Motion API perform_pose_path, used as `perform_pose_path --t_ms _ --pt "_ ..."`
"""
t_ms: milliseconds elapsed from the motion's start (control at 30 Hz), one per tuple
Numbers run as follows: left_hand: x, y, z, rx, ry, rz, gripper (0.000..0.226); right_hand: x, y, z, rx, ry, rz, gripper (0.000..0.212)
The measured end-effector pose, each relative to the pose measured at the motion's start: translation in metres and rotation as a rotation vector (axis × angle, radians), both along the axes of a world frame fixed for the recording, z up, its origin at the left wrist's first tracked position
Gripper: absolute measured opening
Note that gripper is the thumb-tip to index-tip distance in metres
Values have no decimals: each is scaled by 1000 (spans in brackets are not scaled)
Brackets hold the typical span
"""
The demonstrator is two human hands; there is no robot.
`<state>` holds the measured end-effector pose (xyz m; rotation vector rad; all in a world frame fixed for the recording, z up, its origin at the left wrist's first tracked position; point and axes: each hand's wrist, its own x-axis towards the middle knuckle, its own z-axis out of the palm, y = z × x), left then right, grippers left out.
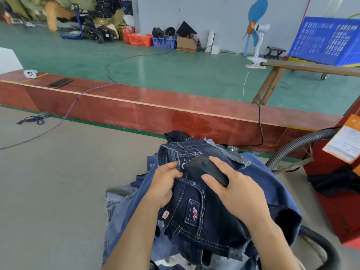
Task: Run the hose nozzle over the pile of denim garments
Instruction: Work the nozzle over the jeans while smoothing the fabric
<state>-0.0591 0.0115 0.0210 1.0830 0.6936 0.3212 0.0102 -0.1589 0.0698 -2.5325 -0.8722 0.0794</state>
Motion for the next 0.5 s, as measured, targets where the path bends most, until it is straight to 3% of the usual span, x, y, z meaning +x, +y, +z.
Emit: perform_pose_path --t_ms 100,233,500 --pt "-1 -1 1 5 14 -1 39 13 -14 1 27 124 -63 53" --pt "1 -3 3 0 38 21 40 17 -22 7 67 88 -134 54" --pt "3 0 0 -21 67 49 42 5 -7 2 -46 118 1 54"
